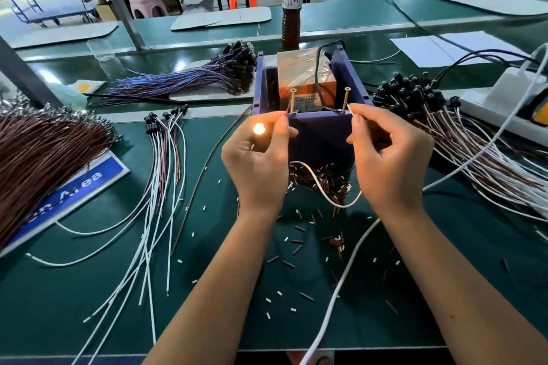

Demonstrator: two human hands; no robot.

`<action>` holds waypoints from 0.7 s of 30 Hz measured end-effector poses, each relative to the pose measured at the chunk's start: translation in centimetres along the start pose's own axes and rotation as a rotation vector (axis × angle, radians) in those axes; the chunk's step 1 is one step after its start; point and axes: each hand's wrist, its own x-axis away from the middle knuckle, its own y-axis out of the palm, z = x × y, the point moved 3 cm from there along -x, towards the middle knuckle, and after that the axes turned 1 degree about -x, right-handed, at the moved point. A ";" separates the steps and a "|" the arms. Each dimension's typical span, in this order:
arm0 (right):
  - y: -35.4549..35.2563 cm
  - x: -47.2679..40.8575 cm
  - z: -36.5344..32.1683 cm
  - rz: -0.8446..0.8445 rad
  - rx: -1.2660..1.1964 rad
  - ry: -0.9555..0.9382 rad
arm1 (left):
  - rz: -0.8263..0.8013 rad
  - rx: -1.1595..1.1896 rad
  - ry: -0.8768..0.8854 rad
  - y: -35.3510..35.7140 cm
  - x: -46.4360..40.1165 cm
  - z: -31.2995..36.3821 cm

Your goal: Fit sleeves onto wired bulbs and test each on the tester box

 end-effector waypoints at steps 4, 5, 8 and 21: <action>-1.0 -0.3 0.3 0.023 -0.031 0.062 | 0.045 0.144 0.007 0.1 0.7 1.3; -1.6 -0.5 0.4 0.037 -0.031 0.063 | 0.028 0.173 -0.008 0.4 0.9 1.8; -4.7 -1.6 0.8 0.102 0.004 0.076 | -0.116 0.279 -0.110 3.2 1.7 3.4; -23.1 -5.1 3.9 0.129 0.723 0.292 | -0.726 0.248 -0.727 23.8 8.6 7.3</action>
